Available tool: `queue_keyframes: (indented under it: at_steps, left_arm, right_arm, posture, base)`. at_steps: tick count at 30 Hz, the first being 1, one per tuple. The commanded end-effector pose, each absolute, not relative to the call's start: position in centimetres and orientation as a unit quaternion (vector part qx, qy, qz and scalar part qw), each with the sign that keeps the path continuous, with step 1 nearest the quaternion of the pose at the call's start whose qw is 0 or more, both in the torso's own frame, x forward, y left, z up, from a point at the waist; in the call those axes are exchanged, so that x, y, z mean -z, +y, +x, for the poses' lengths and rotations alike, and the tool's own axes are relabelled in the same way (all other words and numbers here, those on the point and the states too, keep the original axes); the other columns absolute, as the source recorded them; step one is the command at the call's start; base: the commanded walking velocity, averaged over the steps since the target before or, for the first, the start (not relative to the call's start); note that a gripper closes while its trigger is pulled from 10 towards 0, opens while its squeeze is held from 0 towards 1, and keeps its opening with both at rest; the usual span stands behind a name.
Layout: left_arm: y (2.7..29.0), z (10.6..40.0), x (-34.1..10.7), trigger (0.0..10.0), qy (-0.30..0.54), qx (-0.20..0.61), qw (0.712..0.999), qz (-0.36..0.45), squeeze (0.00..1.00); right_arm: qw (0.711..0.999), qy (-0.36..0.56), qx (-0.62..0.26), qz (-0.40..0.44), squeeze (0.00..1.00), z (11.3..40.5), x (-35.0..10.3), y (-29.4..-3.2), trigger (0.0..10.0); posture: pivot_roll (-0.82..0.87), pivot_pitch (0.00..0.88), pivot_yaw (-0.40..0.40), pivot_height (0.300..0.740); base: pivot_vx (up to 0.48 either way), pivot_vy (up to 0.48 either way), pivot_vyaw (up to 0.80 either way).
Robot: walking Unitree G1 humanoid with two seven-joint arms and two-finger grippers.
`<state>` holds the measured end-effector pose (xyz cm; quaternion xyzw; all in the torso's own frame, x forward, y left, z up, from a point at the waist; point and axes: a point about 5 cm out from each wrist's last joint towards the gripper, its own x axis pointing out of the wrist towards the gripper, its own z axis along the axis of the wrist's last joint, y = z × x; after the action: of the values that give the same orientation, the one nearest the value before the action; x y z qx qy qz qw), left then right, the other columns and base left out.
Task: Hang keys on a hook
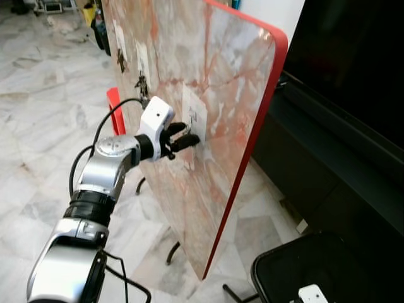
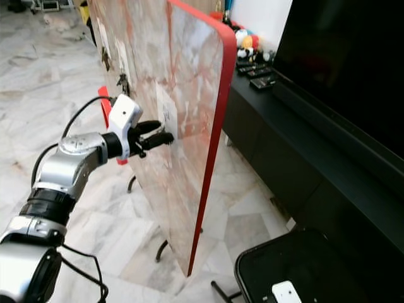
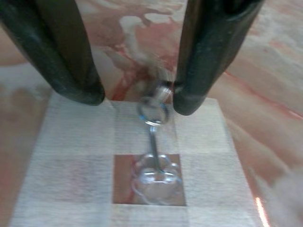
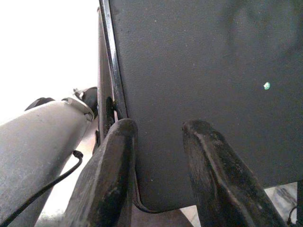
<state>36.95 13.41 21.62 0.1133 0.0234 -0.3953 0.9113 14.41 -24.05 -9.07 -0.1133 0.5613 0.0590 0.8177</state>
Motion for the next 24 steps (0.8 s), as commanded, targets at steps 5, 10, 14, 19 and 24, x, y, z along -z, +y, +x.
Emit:
queue_keyframes:
  at_steps: [5, 10, 14, 19, 24]
  left_arm:
    - [12.3, 34.7, -21.1, 10.0, 0.029, 0.444, 0.886, 0.13, 1.0]
    - [12.8, 33.6, -20.4, 10.0, 0.04, 0.432, 0.889, 0.144, 1.0]
    - [13.9, 32.3, -20.0, 10.0, 0.045, 0.385, 0.912, 0.138, 0.0]
    - [15.2, 29.9, -18.3, 10.0, 0.076, 0.371, 0.918, 0.121, 0.0]
    - [16.9, 28.2, -16.5, 10.0, 0.117, 0.34, 0.926, 0.114, 0.0]
  right_arm:
    - [0.816, 0.563, -0.057, -0.115, 0.0, 14.3, 9.1, -24.3, 10.0]
    - [0.815, 0.565, -0.058, -0.116, 0.0, 14.2, 9.1, -24.4, 10.0]
    - [0.814, 0.566, -0.058, -0.117, 0.0, 14.1, 9.1, -24.4, 10.0]
    - [0.813, 0.567, -0.06, -0.119, 0.0, 14.0, 9.1, -24.5, 10.0]
    - [0.812, 0.568, -0.061, -0.121, 0.0, 13.9, 9.1, -24.6, 10.0]
  posture:
    - [0.1, 0.0, -0.091, 0.737]
    - [0.11, 0.0, -0.093, 0.737]
    - [0.11, 0.0, -0.096, 0.737]
    - [0.13, 0.0, -0.1, 0.737]
    - [0.12, 0.0, -0.099, 0.737]
  base:
    - [0.0, 0.0, 0.0]
    - [0.0, 0.0, 0.0]
    - [0.0, 0.0, 0.0]
    - [0.0, 0.0, 0.0]
    - [0.0, 0.0, 0.0]
